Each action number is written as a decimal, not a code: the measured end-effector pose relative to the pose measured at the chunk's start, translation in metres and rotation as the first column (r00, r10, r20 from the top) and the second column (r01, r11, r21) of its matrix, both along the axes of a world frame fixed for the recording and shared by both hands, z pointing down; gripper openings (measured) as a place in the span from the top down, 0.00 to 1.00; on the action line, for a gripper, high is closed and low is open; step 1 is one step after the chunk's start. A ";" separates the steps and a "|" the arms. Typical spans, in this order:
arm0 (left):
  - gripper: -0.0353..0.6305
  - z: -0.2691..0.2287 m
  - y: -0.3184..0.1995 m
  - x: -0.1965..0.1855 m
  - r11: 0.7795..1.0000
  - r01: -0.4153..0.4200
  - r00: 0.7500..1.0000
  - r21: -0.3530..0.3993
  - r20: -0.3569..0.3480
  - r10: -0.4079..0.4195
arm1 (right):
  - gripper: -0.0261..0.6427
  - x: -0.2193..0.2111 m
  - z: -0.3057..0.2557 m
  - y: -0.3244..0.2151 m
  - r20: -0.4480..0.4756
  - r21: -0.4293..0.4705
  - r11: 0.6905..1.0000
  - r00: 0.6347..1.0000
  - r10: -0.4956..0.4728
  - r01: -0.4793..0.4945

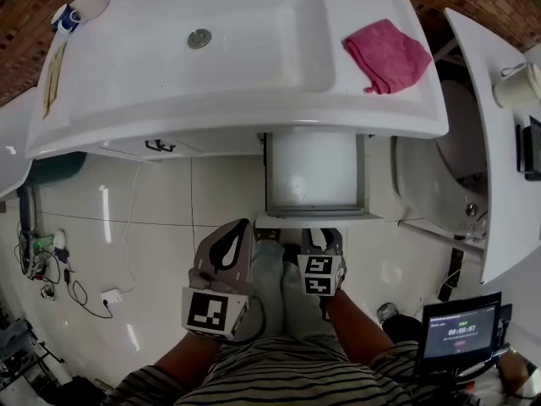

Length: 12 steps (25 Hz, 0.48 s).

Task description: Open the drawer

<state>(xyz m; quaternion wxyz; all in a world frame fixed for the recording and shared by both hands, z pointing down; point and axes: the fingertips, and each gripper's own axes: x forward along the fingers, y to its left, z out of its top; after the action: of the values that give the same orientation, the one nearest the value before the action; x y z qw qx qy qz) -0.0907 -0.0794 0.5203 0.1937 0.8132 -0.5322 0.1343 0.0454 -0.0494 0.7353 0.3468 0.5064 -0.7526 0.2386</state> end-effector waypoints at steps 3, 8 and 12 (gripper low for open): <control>0.92 -0.004 0.004 0.002 1.000 0.004 1.000 0.000 -0.001 -0.004 | 0.78 -0.001 -0.001 0.001 0.005 -0.007 1.000 1.000 -0.011 0.011; 0.92 -0.012 0.005 0.003 1.000 0.009 1.000 0.013 -0.002 -0.009 | 0.77 -0.001 -0.001 0.000 0.022 -0.027 1.000 1.000 -0.014 0.015; 0.92 -0.016 0.003 0.003 1.000 0.020 1.000 0.008 -0.012 -0.020 | 0.77 -0.002 -0.003 0.000 0.016 -0.027 0.998 0.998 -0.059 0.059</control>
<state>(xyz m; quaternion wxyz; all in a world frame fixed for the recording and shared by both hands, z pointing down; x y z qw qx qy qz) -0.0879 -0.0764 0.5042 0.1951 0.8093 -0.5397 0.1255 0.0435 -0.0495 0.7323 0.3550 0.4773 -0.7664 0.2425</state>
